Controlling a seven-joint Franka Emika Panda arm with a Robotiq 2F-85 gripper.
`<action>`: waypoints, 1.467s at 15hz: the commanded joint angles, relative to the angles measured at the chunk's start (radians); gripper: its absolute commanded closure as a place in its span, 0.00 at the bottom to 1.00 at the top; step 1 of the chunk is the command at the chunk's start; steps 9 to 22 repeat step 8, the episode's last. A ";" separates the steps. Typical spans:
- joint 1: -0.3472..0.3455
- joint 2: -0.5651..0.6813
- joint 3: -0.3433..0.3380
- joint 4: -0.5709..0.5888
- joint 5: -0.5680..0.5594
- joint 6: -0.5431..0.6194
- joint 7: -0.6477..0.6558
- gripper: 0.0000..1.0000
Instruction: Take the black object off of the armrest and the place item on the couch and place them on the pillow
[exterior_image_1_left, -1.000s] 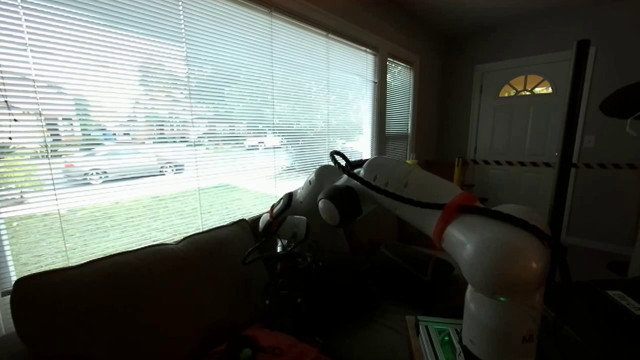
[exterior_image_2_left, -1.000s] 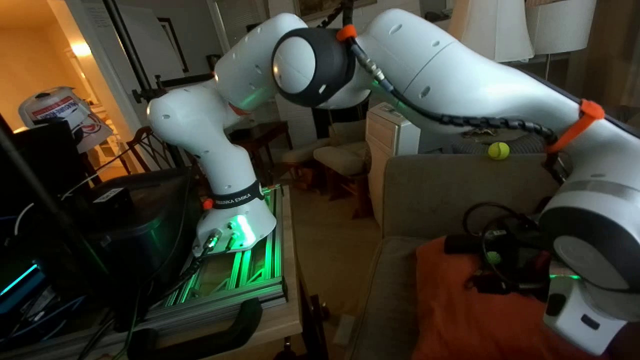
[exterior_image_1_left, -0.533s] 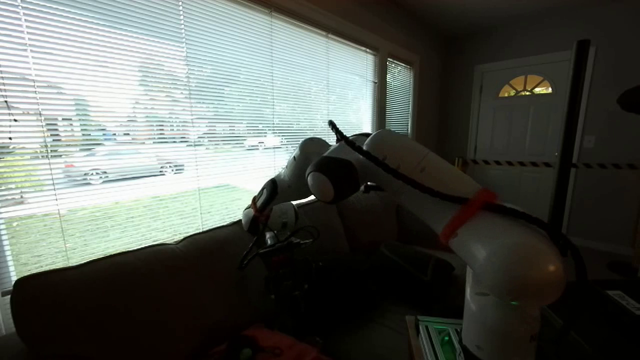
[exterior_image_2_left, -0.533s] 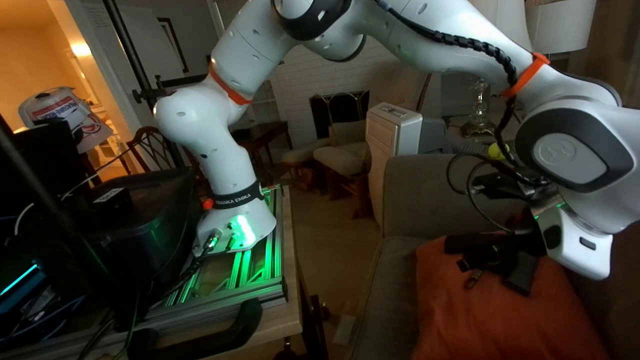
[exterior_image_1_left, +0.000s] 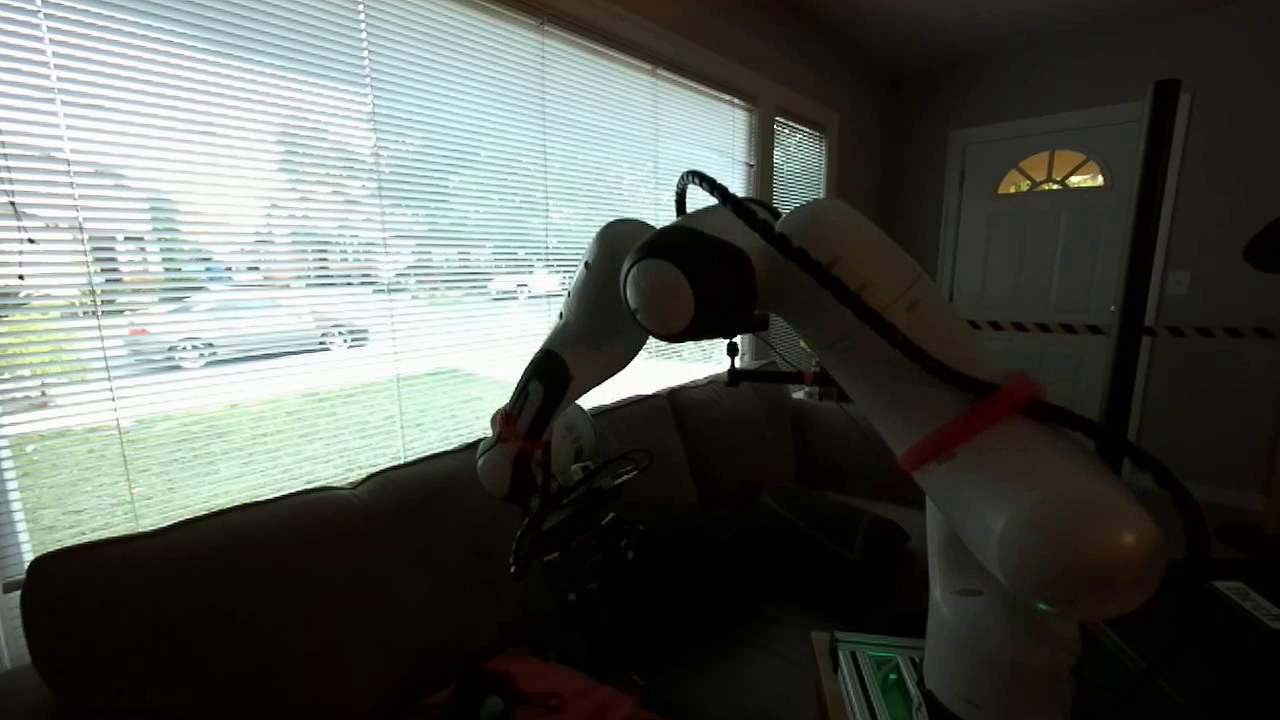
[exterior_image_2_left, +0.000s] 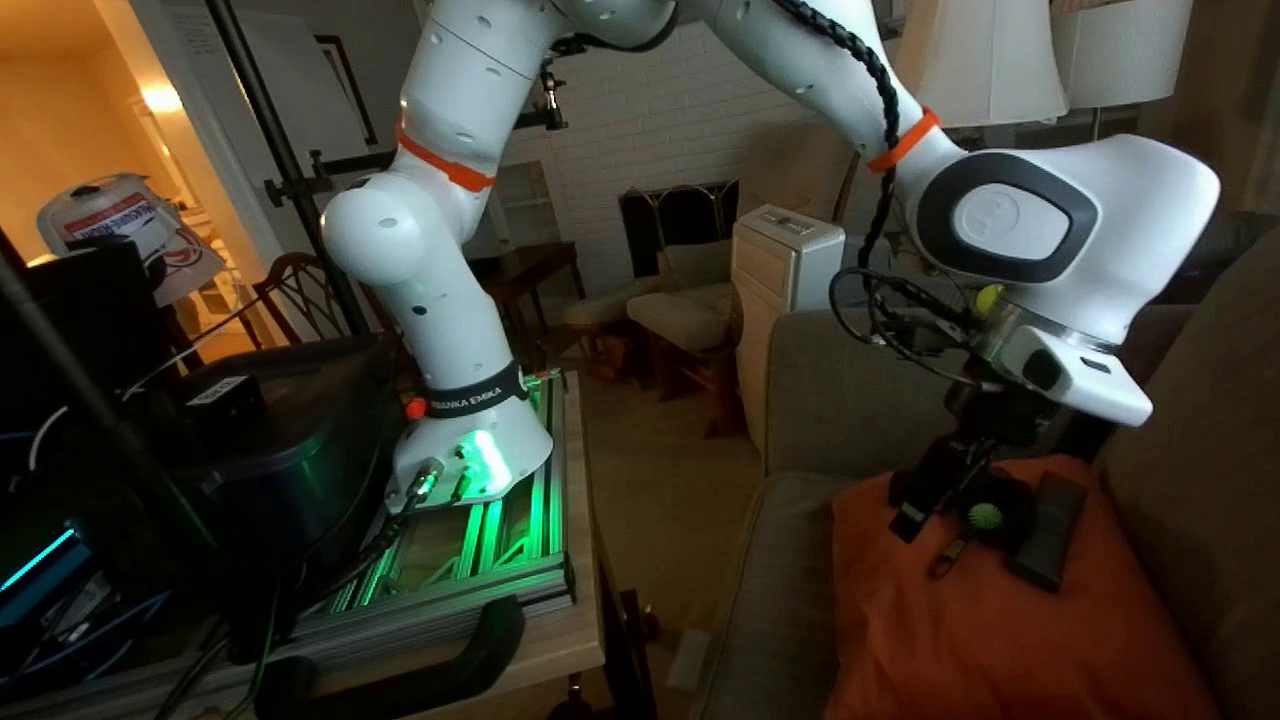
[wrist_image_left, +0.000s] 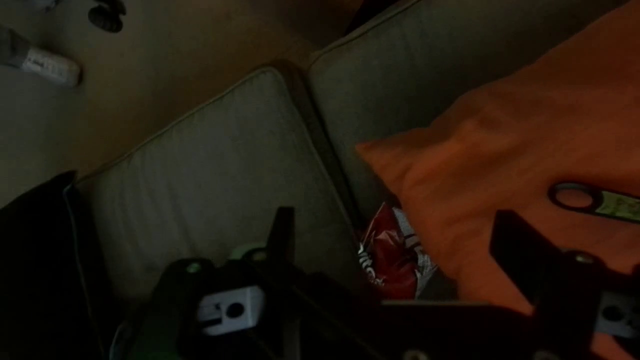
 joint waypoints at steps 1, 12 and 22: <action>0.070 -0.167 -0.041 -0.238 -0.212 0.185 0.040 0.00; 0.063 -0.249 -0.106 -0.303 -0.563 0.286 0.094 0.00; 0.063 -0.249 -0.106 -0.303 -0.563 0.286 0.094 0.00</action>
